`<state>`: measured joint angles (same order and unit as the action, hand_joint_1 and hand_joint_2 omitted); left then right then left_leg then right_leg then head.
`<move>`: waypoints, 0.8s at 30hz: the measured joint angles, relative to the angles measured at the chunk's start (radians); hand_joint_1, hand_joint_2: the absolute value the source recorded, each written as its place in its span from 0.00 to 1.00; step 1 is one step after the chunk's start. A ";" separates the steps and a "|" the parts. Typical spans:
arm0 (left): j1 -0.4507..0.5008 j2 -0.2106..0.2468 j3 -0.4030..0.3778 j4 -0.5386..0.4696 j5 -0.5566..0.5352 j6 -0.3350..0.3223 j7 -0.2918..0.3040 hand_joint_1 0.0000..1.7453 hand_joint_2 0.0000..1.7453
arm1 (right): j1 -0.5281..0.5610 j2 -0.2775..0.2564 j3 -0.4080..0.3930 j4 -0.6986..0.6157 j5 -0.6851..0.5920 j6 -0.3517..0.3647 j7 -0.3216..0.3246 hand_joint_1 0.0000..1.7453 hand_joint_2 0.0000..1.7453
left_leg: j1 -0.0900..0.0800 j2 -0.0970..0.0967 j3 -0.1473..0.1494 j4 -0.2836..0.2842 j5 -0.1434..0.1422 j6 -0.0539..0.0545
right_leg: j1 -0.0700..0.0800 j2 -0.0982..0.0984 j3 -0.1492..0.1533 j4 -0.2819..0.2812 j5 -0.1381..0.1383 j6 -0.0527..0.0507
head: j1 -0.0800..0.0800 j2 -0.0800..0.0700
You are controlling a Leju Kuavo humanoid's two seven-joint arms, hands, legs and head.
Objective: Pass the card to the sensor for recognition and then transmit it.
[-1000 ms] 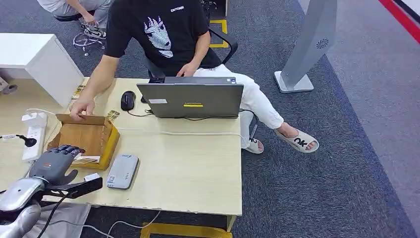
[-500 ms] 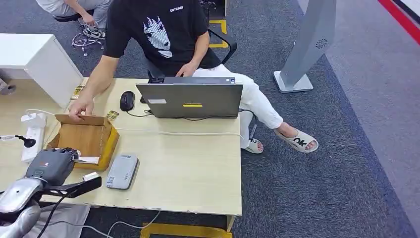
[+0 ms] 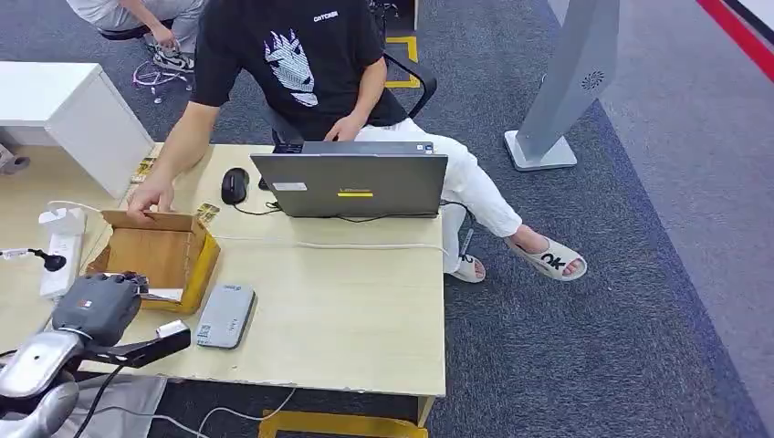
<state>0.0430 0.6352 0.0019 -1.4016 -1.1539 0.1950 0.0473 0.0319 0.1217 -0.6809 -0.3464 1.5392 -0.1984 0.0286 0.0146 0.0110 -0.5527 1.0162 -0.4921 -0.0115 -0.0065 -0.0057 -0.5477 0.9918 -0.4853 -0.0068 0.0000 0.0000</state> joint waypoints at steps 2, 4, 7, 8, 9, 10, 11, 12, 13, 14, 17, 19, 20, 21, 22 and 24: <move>-0.001 0.000 0.014 -0.018 0.011 0.020 0.000 1.00 1.00 | 0.000 0.000 0.007 0.001 -0.004 -0.004 0.000 0.00 1.00 | 0.000 0.000 0.000 0.000 0.000 0.000 | 0.000 0.000 0.000 0.000 0.000 0.000 | 0.000 0.000; -0.006 0.000 0.030 -0.041 0.019 0.044 0.003 1.00 1.00 | 0.000 0.000 0.011 0.002 -0.008 -0.009 0.000 0.00 1.00 | 0.000 0.000 0.000 0.000 0.000 0.000 | 0.000 0.000 0.000 0.000 0.000 0.000 | 0.000 0.000; -0.024 0.000 0.066 -0.077 0.019 0.097 0.006 1.00 1.00 | -0.001 0.000 0.015 0.006 -0.008 -0.018 -0.003 0.00 1.00 | 0.000 0.000 0.000 0.000 0.000 0.000 | 0.000 0.000 0.000 0.000 0.000 0.000 | 0.000 0.000; -0.031 0.000 0.079 -0.088 0.019 0.111 0.006 1.00 1.00 | -0.001 0.000 0.019 0.009 -0.008 -0.021 -0.005 0.00 1.00 | 0.000 0.000 0.000 0.000 0.000 0.000 | 0.000 0.000 0.000 0.000 0.000 0.000 | 0.000 0.000; -0.036 0.000 0.089 -0.097 0.019 0.120 0.005 1.00 1.00 | -0.001 0.000 0.024 0.011 -0.008 -0.023 -0.005 0.00 1.00 | 0.000 0.000 0.000 0.000 0.000 0.000 | 0.000 0.000 0.000 0.000 0.000 0.000 | 0.000 0.000; -0.040 0.001 0.099 -0.106 0.016 0.128 0.004 1.00 1.00 | -0.002 0.000 0.029 0.014 -0.008 -0.026 -0.005 0.00 1.00 | 0.000 0.000 0.000 0.000 0.000 0.000 | 0.000 0.000 0.000 0.000 0.000 0.000 | 0.000 0.000; -0.043 0.002 0.108 -0.112 0.011 0.137 0.003 1.00 1.00 | -0.003 0.000 0.032 0.018 -0.011 -0.027 -0.005 0.00 1.00 | 0.000 0.000 0.000 0.000 0.000 0.000 | 0.000 0.000 0.000 0.000 0.000 0.000 | 0.000 0.000; -0.045 0.002 0.116 -0.117 0.006 0.143 0.002 1.00 1.00 | -0.003 0.000 0.035 0.021 -0.011 -0.029 -0.005 0.00 1.00 | 0.000 0.000 0.000 0.000 0.000 0.000 | 0.000 0.000 0.000 0.000 0.000 0.000 | 0.000 0.000; -0.046 0.002 0.122 -0.121 0.005 0.147 0.002 1.00 1.00 | -0.004 0.000 0.037 0.024 -0.011 -0.029 -0.005 0.00 1.00 | 0.000 0.000 0.000 0.000 0.000 0.000 | 0.000 0.000 0.000 0.000 0.000 0.000 | 0.000 0.000; -0.046 0.002 0.128 -0.124 0.004 0.149 0.001 1.00 1.00 | -0.005 0.000 0.038 0.027 -0.011 -0.030 -0.005 0.00 1.00 | 0.000 0.000 0.000 0.000 0.000 0.000 | 0.000 0.000 0.000 0.000 0.000 0.000 | 0.000 0.000; -0.046 0.003 0.142 -0.129 0.000 0.151 0.000 1.00 1.00 | -0.007 0.000 0.042 0.033 -0.011 -0.031 -0.005 0.00 1.00 | 0.000 0.000 0.000 0.000 0.000 0.000 | 0.000 0.000 0.000 0.000 0.000 0.000 | 0.000 0.000; -0.046 0.003 0.149 -0.132 0.000 0.151 0.000 1.00 1.00 | -0.007 0.000 0.046 0.035 -0.011 -0.032 -0.005 0.00 1.00 | 0.000 0.000 0.000 0.000 0.000 0.000 | 0.000 0.000 0.000 0.000 0.000 0.000 | 0.000 0.000; -0.046 0.003 0.151 -0.133 0.000 0.151 0.000 1.00 1.00 | -0.008 0.000 0.048 0.037 -0.011 -0.032 -0.005 0.00 1.00 | 0.000 0.000 0.000 0.000 0.000 0.000 | 0.000 0.000 0.000 0.000 0.000 0.000 | 0.000 0.000; -0.046 0.003 0.152 -0.133 0.000 0.151 0.000 1.00 1.00 | -0.008 0.000 0.050 0.038 -0.011 -0.032 -0.005 0.00 1.00 | 0.000 0.000 0.000 0.000 0.000 0.000 | 0.000 0.000 0.000 0.000 0.000 0.000 | 0.000 0.000; -0.046 0.003 0.153 -0.133 0.000 0.151 0.000 1.00 1.00 | -0.008 0.000 0.052 0.039 -0.011 -0.032 -0.005 0.00 1.00 | 0.000 0.000 0.000 0.000 0.000 0.000 | 0.000 0.000 0.000 0.000 0.000 0.000 | 0.000 0.000; -0.046 0.003 0.155 -0.133 0.000 0.151 0.000 1.00 1.00 | -0.008 0.000 0.053 0.041 -0.011 -0.032 -0.005 0.00 1.00 | 0.000 0.000 0.000 0.000 0.000 0.000 | 0.000 0.000 0.000 0.000 0.000 0.000 | 0.000 0.000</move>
<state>-0.0035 0.6382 0.1568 -1.5351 -1.1543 0.3464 0.0473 0.0239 0.1213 -0.6283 -0.3056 1.5282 -0.2308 0.0233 0.0146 0.0106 -0.5530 1.0162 -0.4920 -0.0116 -0.0065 -0.0058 -0.5479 0.9920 -0.4853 -0.0069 0.0000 0.0000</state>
